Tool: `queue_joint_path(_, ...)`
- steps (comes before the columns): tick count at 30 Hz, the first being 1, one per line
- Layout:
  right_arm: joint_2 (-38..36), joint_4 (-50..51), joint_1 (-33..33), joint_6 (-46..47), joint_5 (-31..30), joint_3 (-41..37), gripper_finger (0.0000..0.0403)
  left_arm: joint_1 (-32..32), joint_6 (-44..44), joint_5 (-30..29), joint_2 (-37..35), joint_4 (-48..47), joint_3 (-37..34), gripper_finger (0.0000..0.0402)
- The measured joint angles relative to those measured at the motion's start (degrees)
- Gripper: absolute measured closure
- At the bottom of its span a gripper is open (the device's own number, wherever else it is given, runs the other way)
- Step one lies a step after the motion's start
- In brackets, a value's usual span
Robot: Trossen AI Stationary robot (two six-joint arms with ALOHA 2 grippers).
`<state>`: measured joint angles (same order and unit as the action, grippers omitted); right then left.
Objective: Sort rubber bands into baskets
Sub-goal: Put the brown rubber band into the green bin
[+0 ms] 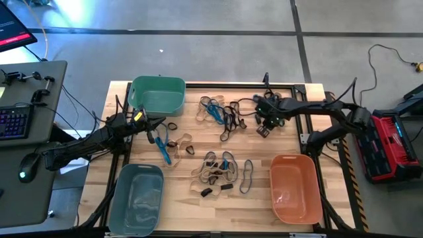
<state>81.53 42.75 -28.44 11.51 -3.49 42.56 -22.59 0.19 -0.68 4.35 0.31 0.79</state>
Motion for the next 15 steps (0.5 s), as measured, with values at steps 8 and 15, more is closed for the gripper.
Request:
queue_joint_path(8, -0.1, 16.0, 3.8, 0.5, 0.0, 16.6, 0.0401, 0.0, 0.0, 0.0, 0.0, 0.0, 0.0, 0.0398)
queue_joint_path(15, -0.2, 17.3, 6.4, 0.1, 0.4, 27.7, 0.0402, 0.0, 0.0, 0.0, 0.0, 0.0, 0.0, 0.0398)
